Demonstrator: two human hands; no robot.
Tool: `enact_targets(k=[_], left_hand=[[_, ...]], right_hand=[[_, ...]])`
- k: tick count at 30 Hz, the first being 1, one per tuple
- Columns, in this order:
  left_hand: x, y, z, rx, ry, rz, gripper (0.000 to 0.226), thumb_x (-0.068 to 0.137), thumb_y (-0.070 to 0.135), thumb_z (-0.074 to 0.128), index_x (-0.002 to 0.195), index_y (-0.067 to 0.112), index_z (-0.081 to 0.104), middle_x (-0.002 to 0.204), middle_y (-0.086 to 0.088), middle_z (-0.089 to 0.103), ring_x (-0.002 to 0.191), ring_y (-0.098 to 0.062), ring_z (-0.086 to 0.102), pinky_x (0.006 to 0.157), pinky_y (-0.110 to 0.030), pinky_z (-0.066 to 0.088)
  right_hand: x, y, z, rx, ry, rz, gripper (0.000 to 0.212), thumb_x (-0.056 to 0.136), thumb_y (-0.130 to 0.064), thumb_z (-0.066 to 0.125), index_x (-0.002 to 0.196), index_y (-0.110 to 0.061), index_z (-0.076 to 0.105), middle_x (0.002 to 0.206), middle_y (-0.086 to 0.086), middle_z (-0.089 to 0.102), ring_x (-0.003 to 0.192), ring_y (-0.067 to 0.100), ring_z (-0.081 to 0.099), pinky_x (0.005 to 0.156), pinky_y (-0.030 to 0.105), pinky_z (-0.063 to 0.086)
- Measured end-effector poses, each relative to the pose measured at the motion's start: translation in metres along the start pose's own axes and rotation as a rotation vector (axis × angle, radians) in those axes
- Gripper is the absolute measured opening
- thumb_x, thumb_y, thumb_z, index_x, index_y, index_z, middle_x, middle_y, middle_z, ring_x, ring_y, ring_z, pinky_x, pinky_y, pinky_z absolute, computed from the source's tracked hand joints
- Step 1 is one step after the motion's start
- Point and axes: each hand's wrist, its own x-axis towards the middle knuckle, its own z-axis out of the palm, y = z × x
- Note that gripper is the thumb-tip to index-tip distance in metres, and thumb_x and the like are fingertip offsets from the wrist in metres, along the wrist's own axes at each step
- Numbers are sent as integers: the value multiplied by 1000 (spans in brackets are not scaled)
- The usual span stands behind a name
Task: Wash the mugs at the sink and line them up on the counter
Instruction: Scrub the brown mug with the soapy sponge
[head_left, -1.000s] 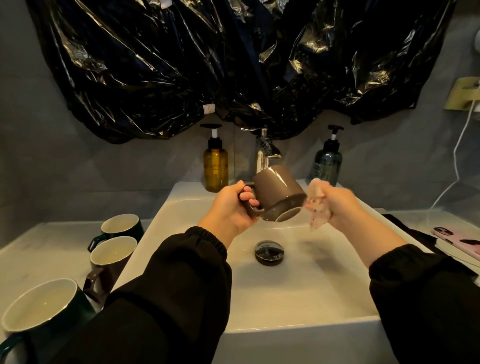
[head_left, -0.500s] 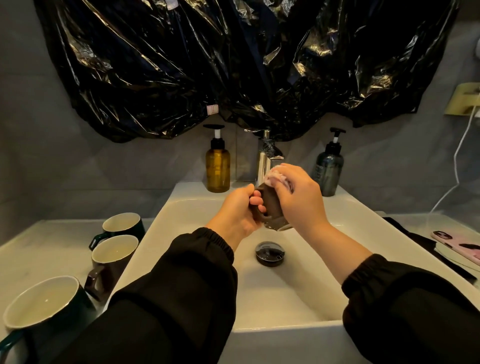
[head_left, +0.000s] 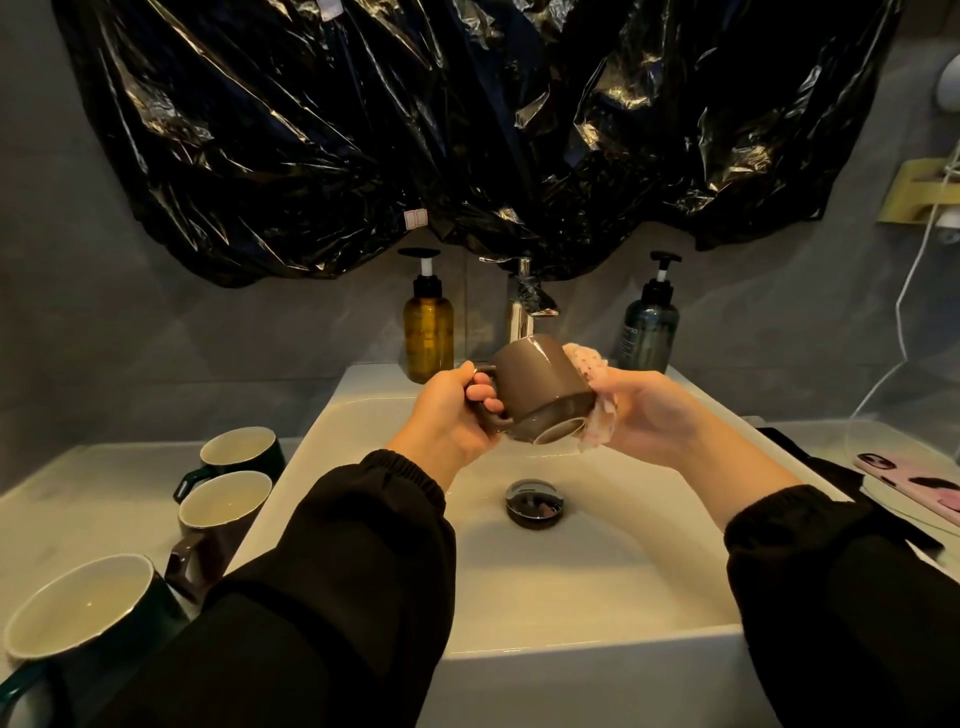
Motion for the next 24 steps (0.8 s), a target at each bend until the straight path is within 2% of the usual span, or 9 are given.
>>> enact_targets(k=[2, 6, 9, 12, 14, 17, 19, 21, 24], left_hand=[[0, 1, -1, -23, 16, 9, 39, 102, 29, 37, 68, 12, 49, 42, 4, 42, 41, -8, 37, 50, -19, 35], [2, 6, -5, -97, 50, 10, 39, 102, 28, 36, 69, 12, 48, 42, 3, 40, 49, -9, 34, 55, -19, 34], [5, 8, -6, -101, 56, 27, 38, 102, 28, 35, 70, 12, 48, 44, 2, 40, 50, -9, 34, 55, -20, 35], [6, 8, -8, -96, 75, 28, 37, 102, 28, 35, 72, 12, 49, 47, 2, 40, 50, -9, 34, 56, -21, 35], [7, 8, -10, -94, 89, 27, 37, 102, 29, 35, 73, 12, 49, 47, 2, 41, 50, -9, 34, 56, -20, 35], [8, 8, -10, -81, 105, 23, 37, 102, 28, 36, 72, 12, 49, 48, 2, 40, 50, -9, 35, 55, -21, 36], [8, 7, -10, -70, 116, 25, 36, 102, 28, 36, 72, 12, 50, 48, 2, 40, 50, -9, 35, 54, -21, 36], [8, 7, -11, -65, 125, 26, 36, 101, 28, 36, 73, 12, 50, 47, 2, 41, 49, -9, 35, 54, -21, 36], [9, 6, -12, -60, 131, 27, 35, 101, 28, 37, 74, 12, 51, 48, 2, 42, 50, -8, 36, 56, -21, 36]], right_hand=[[1, 0, -1, -248, 31, -26, 23, 98, 0, 38, 108, -9, 57, 92, 8, 68, 90, 20, 65, 83, 32, 49], [12, 4, -6, -613, 330, -170, 18, 94, -4, 54, 109, -7, 63, 104, 10, 65, 98, 21, 62, 91, 40, 52], [12, 0, -14, -513, 401, -251, 25, 91, -7, 59, 116, -6, 61, 97, 6, 64, 87, 18, 60, 77, 33, 50], [7, -4, -18, -418, 409, -195, 23, 91, -32, 62, 107, -17, 57, 87, -2, 56, 84, 12, 53, 78, 30, 45], [10, -3, -21, -390, 462, -162, 29, 89, -42, 61, 98, -15, 59, 76, -1, 56, 79, 11, 55, 75, 30, 46], [17, -2, -22, -253, 490, -212, 10, 87, -17, 63, 83, -10, 57, 60, 0, 58, 55, 8, 56, 77, 27, 46], [19, -2, -23, -180, 505, -224, 11, 87, -2, 61, 97, -4, 58, 79, 7, 63, 72, 13, 66, 84, 30, 51], [17, -3, -25, -153, 520, -181, 22, 87, 6, 60, 108, -1, 57, 105, 13, 61, 94, 22, 68, 79, 29, 56], [11, -5, -26, -226, 418, 42, 27, 88, -1, 63, 114, 1, 59, 112, 16, 65, 82, 17, 69, 60, 23, 58]])
